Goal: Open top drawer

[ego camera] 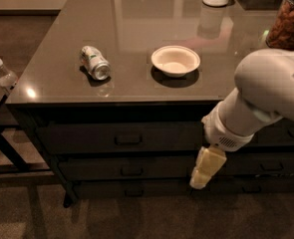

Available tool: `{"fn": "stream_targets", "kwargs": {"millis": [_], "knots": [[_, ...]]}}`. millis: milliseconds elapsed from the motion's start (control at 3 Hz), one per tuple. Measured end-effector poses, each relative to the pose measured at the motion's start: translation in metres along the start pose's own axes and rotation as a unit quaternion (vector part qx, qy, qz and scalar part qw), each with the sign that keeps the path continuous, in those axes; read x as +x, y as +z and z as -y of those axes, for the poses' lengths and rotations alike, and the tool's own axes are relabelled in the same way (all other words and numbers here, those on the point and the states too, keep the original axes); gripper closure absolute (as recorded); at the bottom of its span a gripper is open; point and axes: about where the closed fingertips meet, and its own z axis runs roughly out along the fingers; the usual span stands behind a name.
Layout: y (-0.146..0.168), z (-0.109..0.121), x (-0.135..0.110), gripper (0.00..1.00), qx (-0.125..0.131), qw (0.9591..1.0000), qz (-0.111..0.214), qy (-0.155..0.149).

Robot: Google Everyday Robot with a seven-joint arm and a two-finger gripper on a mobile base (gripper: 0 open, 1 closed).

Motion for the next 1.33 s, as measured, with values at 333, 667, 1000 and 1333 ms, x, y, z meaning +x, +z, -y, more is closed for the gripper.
{"fn": "stream_targets", "kwargs": {"millis": [333,667,1000,1333], "knots": [[0.035,-0.009,-0.018,0.00,-0.034,0.9993,0.012,-0.013],[0.035,-0.009,-0.018,0.00,-0.034,0.9993,0.012,-0.013],[0.052,-0.005,-0.017,0.00,-0.031,0.9994,0.014,0.001],[0.071,0.006,-0.017,0.00,-0.019,0.9996,0.016,0.016]]}}
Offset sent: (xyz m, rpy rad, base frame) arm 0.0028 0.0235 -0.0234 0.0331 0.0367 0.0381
